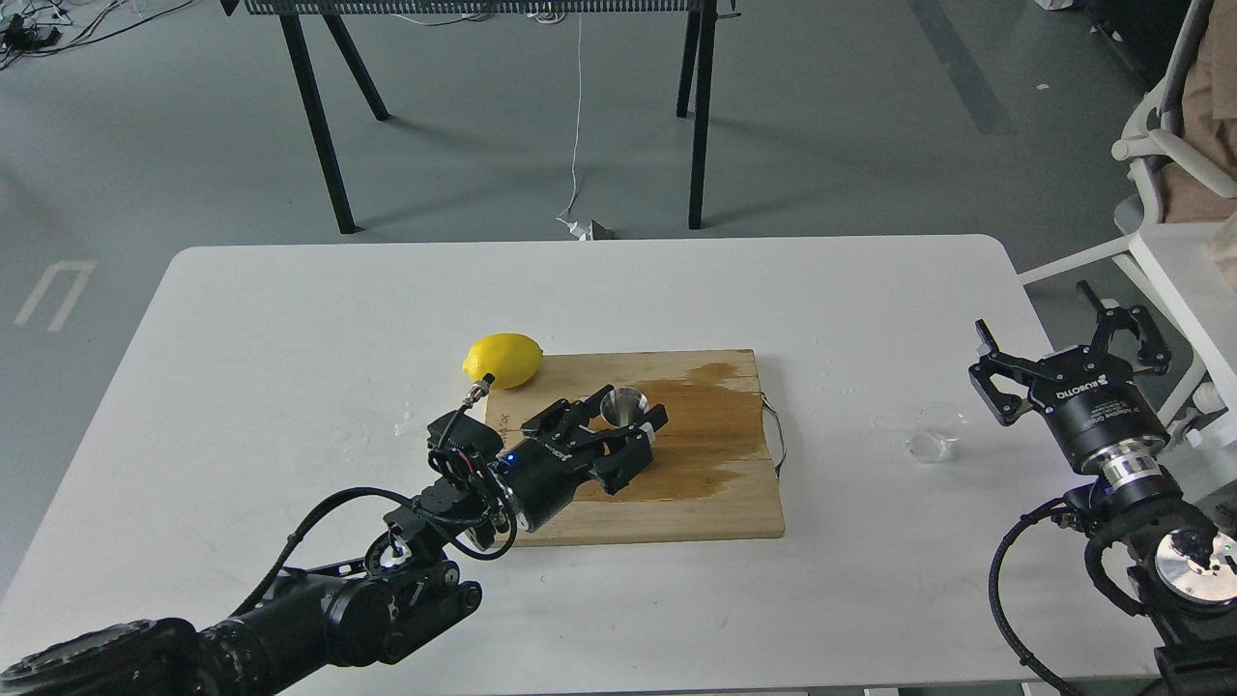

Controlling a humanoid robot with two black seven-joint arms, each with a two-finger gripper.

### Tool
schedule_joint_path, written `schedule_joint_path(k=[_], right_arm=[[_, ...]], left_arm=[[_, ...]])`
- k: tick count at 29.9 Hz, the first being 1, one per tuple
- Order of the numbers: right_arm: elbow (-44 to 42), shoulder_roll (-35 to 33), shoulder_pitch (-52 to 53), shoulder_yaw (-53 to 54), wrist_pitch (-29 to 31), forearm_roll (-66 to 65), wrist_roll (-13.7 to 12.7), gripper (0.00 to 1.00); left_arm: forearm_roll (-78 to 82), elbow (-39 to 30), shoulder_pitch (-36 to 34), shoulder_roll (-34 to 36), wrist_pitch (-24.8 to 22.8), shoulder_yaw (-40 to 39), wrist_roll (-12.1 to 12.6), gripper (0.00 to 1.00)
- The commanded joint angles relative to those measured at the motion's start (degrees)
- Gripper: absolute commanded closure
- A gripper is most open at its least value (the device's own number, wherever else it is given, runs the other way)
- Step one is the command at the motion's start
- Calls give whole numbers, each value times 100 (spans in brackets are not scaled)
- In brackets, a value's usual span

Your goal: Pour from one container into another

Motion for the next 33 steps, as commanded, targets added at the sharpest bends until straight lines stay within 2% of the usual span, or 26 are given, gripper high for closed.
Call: schedule_joint_path(k=[1, 16, 33], right_arm=[[0, 0, -1, 0, 0, 0, 4, 1], [-9, 0, -36, -9, 0, 0, -4, 1], [0, 0, -36, -9, 0, 0, -4, 1]], left_arm=[[-1, 0, 58, 67, 0, -2, 0, 17], [8, -61, 295, 85, 0, 16, 0, 17], [8, -245, 656, 550, 0, 7, 0, 17]])
